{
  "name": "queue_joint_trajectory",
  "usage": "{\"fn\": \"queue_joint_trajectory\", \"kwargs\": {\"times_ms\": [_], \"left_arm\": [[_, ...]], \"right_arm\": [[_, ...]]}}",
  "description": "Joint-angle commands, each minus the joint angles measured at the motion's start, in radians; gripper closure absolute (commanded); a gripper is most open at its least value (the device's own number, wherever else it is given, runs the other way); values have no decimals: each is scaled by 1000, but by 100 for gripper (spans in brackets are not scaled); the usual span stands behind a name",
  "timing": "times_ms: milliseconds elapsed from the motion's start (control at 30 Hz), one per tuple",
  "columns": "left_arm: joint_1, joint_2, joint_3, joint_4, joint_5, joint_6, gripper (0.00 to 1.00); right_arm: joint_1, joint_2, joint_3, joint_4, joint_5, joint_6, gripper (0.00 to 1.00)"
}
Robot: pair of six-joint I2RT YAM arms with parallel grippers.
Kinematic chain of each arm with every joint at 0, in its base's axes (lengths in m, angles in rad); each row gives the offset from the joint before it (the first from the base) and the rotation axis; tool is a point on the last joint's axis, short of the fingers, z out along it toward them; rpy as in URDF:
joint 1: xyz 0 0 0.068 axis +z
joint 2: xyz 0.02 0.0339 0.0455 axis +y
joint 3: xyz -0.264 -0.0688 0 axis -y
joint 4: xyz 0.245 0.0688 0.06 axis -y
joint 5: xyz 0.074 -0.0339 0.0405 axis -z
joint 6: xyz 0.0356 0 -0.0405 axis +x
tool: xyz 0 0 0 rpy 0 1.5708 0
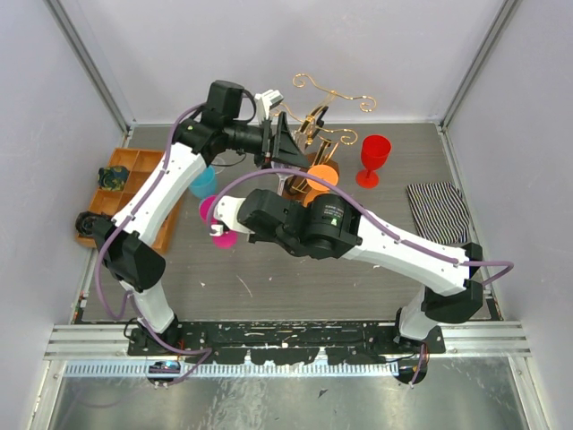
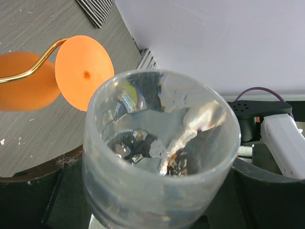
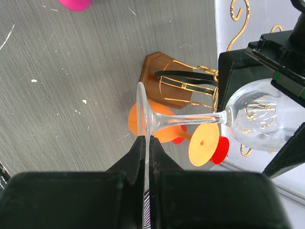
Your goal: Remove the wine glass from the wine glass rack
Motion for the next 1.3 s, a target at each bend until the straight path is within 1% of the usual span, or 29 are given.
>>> {"fn": "queue_joint_trajectory", "kwargs": {"times_ms": [0,300,467,767,1033,1100,1200,1267], "left_arm": [[-16,-37,30,74,46,-28,18],[6,-20,74,75,9,-36,18],[16,-23,65,73,5,-42,21],[20,-21,57,40,-7,-20,36],[20,-43,50,16,-38,21,39],[20,-50,48,6,-51,36,40],[20,-66,35,6,-72,44,41],[21,-80,15,25,-81,45,41]], "right_arm": [[25,0,48,72,-35,-24,99],[29,-24,22,57,-26,-2,99],[28,-37,-1,59,-14,-2,99],[28,-46,-30,79,6,1,99],[29,-30,-46,86,68,11,99],[28,-26,-41,96,88,22,87],[28,-24,-26,95,87,36,73],[29,-27,-16,98,79,45,60]]}}
